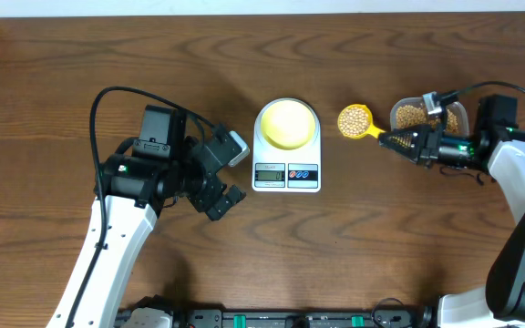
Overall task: Scoop item into bowl and weigh 50g on scale
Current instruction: 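Carry the filled scoop left over the yellow bowl on the scale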
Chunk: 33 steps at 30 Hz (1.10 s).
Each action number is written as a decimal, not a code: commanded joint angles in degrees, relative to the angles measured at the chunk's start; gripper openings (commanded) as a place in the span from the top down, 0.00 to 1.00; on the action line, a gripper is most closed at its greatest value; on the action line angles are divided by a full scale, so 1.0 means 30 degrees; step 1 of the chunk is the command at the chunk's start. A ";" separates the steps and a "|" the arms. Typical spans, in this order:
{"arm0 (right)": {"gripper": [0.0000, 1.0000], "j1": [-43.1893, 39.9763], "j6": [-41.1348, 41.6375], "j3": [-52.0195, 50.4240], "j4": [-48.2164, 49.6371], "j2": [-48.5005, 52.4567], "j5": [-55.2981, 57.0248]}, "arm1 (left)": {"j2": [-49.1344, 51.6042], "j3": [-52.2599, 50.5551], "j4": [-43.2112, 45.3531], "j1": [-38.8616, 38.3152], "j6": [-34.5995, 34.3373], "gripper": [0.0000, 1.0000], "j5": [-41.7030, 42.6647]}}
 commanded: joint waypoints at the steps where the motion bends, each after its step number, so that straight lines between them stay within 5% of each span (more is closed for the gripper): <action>1: 0.99 0.0619 0.0656 -0.0146 0.0576 0.0124 -0.0831 | -0.0058 0.0350 -0.0036 0.0102 0.0321 0.02 0.0029; 17: 0.99 0.4182 0.6798 -0.0146 0.7308 0.0124 0.2535 | -0.0058 0.0350 -0.0036 0.0102 0.0321 0.02 0.0029; 33: 0.99 0.7803 0.4306 -0.0146 1.0295 0.0124 0.9916 | -0.0058 0.0350 -0.0044 0.0102 0.0321 0.02 0.0029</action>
